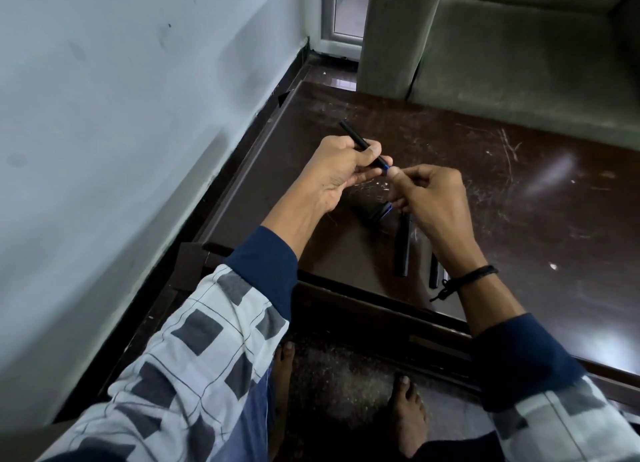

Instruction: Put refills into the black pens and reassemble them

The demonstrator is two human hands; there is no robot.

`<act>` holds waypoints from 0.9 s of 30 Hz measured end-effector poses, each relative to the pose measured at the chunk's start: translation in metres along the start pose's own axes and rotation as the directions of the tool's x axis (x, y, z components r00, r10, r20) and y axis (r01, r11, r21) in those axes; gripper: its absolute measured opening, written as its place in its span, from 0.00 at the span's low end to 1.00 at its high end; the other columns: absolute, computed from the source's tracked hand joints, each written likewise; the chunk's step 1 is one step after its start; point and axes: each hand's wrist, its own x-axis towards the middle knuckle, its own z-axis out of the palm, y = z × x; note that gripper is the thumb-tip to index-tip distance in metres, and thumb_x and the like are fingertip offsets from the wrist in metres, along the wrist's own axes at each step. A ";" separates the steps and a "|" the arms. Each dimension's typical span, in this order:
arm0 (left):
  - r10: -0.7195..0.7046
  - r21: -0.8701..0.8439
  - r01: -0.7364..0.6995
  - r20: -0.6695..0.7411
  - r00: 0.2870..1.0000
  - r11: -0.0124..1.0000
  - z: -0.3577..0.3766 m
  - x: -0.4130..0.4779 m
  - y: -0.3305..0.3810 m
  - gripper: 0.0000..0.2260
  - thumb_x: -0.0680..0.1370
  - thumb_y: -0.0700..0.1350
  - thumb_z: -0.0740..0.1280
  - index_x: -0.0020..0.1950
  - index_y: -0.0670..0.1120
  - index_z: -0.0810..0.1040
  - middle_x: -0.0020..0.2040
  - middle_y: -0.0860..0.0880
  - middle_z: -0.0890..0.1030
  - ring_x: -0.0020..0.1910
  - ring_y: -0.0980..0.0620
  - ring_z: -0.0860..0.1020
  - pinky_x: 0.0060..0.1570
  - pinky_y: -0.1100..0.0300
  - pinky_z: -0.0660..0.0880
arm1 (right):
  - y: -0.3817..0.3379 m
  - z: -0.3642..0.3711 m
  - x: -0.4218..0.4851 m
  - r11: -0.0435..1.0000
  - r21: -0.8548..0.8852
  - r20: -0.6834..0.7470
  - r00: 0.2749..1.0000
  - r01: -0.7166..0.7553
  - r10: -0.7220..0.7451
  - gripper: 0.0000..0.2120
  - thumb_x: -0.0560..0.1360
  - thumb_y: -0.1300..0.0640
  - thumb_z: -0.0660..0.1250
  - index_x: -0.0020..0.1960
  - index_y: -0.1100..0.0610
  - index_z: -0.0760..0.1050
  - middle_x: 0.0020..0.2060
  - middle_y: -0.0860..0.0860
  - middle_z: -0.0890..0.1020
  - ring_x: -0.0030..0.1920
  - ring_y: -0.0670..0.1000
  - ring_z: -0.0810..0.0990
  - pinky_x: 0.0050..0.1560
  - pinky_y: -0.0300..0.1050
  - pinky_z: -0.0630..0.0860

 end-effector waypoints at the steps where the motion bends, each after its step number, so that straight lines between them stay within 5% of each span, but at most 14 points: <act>1: 0.000 -0.001 0.000 -0.001 1.000 1.000 0.000 0.000 0.000 0.02 0.81 0.35 0.68 0.52 0.38 0.80 0.41 0.42 0.87 0.42 0.50 0.87 0.41 0.62 0.82 | -0.001 0.000 -0.001 1.000 -0.010 -0.005 1.000 0.005 -0.005 0.11 0.76 0.44 0.75 0.52 0.50 0.82 0.39 0.49 0.87 0.38 0.46 0.86 0.48 0.56 0.85; 5: -0.010 -0.019 0.010 -0.003 1.000 1.000 0.000 0.000 0.000 0.02 0.80 0.34 0.68 0.51 0.39 0.80 0.40 0.43 0.87 0.42 0.51 0.87 0.40 0.62 0.82 | 0.000 0.001 0.000 0.998 -0.064 -0.063 0.998 0.012 -0.016 0.04 0.77 0.51 0.75 0.48 0.50 0.82 0.37 0.49 0.86 0.39 0.49 0.87 0.48 0.58 0.84; 9: -0.014 -0.016 0.014 -0.003 1.000 1.000 0.001 0.000 -0.001 0.02 0.81 0.34 0.68 0.51 0.39 0.80 0.41 0.42 0.87 0.42 0.51 0.87 0.40 0.63 0.81 | 0.000 0.002 -0.001 0.998 -0.060 -0.033 0.999 0.000 -0.002 0.07 0.81 0.48 0.70 0.47 0.49 0.83 0.34 0.46 0.86 0.34 0.43 0.85 0.48 0.58 0.84; 12: -0.013 -0.020 0.013 -0.005 1.000 1.000 -0.001 -0.001 0.000 0.02 0.80 0.34 0.69 0.50 0.39 0.80 0.40 0.43 0.87 0.42 0.51 0.87 0.40 0.63 0.82 | -0.002 0.001 -0.002 0.998 -0.067 -0.028 1.000 0.005 -0.007 0.09 0.76 0.47 0.75 0.53 0.49 0.82 0.39 0.47 0.86 0.39 0.48 0.87 0.49 0.59 0.84; 17: -0.014 -0.014 0.014 -0.005 1.000 1.000 -0.001 0.000 -0.001 0.02 0.80 0.34 0.69 0.50 0.39 0.80 0.41 0.42 0.87 0.44 0.50 0.87 0.40 0.62 0.81 | 0.001 0.001 -0.001 0.996 -0.085 -0.066 0.998 0.016 -0.022 0.05 0.79 0.51 0.73 0.44 0.49 0.82 0.33 0.46 0.86 0.35 0.45 0.85 0.47 0.57 0.84; 23: -0.015 -0.012 0.015 -0.004 1.000 1.000 -0.002 0.000 0.000 0.01 0.80 0.34 0.69 0.51 0.39 0.80 0.41 0.42 0.87 0.45 0.49 0.87 0.41 0.62 0.82 | -0.001 0.000 -0.001 0.995 -0.093 -0.044 0.999 0.018 -0.022 0.06 0.75 0.50 0.77 0.49 0.46 0.80 0.39 0.47 0.86 0.40 0.47 0.86 0.48 0.56 0.84; 27: -0.015 -0.003 0.015 -0.007 1.000 1.000 -0.002 0.000 0.000 0.02 0.80 0.34 0.69 0.52 0.38 0.81 0.43 0.41 0.87 0.45 0.49 0.87 0.42 0.61 0.83 | 0.000 0.001 0.000 0.995 -0.100 -0.048 0.999 0.020 -0.025 0.04 0.78 0.51 0.73 0.45 0.49 0.82 0.34 0.47 0.86 0.36 0.46 0.86 0.48 0.58 0.84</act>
